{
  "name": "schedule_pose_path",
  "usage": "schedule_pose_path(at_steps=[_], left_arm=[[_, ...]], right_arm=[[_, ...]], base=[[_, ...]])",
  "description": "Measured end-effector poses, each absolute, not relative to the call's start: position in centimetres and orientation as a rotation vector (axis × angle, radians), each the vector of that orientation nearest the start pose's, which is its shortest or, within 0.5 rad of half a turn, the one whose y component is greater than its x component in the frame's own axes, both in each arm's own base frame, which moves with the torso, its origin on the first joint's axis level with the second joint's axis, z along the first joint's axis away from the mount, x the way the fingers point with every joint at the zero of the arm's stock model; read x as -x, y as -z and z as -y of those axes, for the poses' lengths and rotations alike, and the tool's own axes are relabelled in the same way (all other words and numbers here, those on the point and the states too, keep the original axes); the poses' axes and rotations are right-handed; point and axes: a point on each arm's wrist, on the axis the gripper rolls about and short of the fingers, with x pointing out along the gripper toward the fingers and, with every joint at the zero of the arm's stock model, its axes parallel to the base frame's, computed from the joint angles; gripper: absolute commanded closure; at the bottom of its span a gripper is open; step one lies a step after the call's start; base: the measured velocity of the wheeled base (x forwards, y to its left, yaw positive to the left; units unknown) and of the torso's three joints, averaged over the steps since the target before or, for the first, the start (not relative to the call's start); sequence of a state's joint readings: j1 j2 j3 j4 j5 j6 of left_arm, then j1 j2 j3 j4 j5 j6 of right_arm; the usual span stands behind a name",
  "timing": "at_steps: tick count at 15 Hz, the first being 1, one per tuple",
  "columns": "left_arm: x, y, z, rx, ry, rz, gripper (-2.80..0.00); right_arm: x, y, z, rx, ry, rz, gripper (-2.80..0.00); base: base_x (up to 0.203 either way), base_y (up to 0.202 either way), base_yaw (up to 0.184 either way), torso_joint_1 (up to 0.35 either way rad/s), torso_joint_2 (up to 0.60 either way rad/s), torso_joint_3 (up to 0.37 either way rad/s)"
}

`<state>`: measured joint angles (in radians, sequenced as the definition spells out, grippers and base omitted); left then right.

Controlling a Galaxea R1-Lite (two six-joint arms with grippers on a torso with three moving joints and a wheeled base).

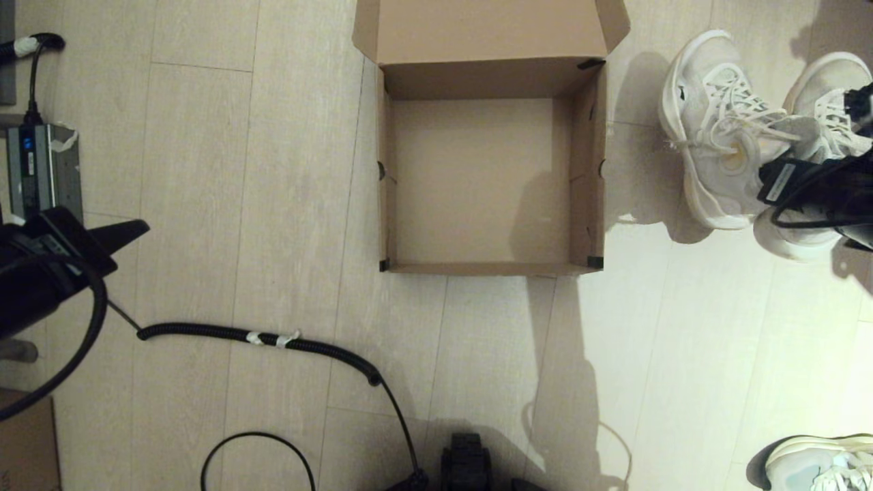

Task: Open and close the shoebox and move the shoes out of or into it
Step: Put the shoes out of the shoe box, then put the shoes into the shoe box

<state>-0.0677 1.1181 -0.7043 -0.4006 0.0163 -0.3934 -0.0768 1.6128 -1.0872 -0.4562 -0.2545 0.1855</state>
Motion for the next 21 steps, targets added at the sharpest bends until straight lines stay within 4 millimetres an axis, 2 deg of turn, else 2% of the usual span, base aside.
schedule_pose_path(at_steps=[2,4,6,7,12,15,16,18,19,21], left_arm=[[-16.1,-26.7,1.1,0.393,0.048,-0.024,0.00],[-16.1,-26.7,1.1,0.393,0.048,-0.024,0.00],[-16.1,-26.7,1.1,0.393,0.048,-0.025,0.00],[-16.2,-26.7,1.1,0.393,0.048,-0.025,0.00],[-16.4,-27.1,1.2,0.407,0.059,-0.018,0.00],[-15.8,-26.7,1.1,0.425,0.057,-0.025,0.00],[-15.6,-26.5,1.1,0.425,0.057,-0.027,0.00],[-15.3,-26.4,1.1,0.426,0.058,-0.025,0.00],[-15.2,-26.4,1.1,0.426,0.059,-0.023,0.00],[-14.9,-26.4,1.1,0.426,0.057,-0.029,0.00]], right_arm=[[-32.1,-25.9,2.7,-0.176,0.325,-0.053,0.00],[-34.0,-26.1,2.4,-0.178,0.309,-0.002,0.00],[-34.9,-25.7,1.7,-0.176,0.290,-0.007,0.00],[-35.1,-25.3,1.4,-0.174,0.283,-0.019,-2.80],[-35.0,-24.7,0.0,-0.159,0.251,-0.056,-2.80],[-33.5,-25.7,-0.7,-0.153,0.227,-0.050,-2.80],[-32.6,-26.6,-1.8,-0.155,0.192,-0.045,-2.80],[-30.4,-28.0,-5.2,-0.157,0.075,-0.067,-2.80],[-29.3,-28.5,-7.1,-0.161,0.008,-0.072,0.00],[-27.6,-29.0,-10.1,-0.169,-0.104,-0.083,0.00]], base=[[0.000,0.000,0.000,0.000,0.00,0.000],[0.000,0.000,0.000,0.000,0.00,0.000],[0.000,0.000,0.000,0.000,0.00,0.000],[0.000,0.000,0.000,0.000,0.00,0.000],[0.000,0.000,0.000,0.000,0.00,0.000],[0.000,0.000,0.000,0.000,0.00,0.000],[0.000,0.000,0.000,0.000,0.00,0.000],[0.000,0.000,0.000,0.000,0.00,0.000],[0.000,0.000,0.000,0.000,0.00,0.000],[0.000,0.000,0.000,0.000,0.00,0.000]])
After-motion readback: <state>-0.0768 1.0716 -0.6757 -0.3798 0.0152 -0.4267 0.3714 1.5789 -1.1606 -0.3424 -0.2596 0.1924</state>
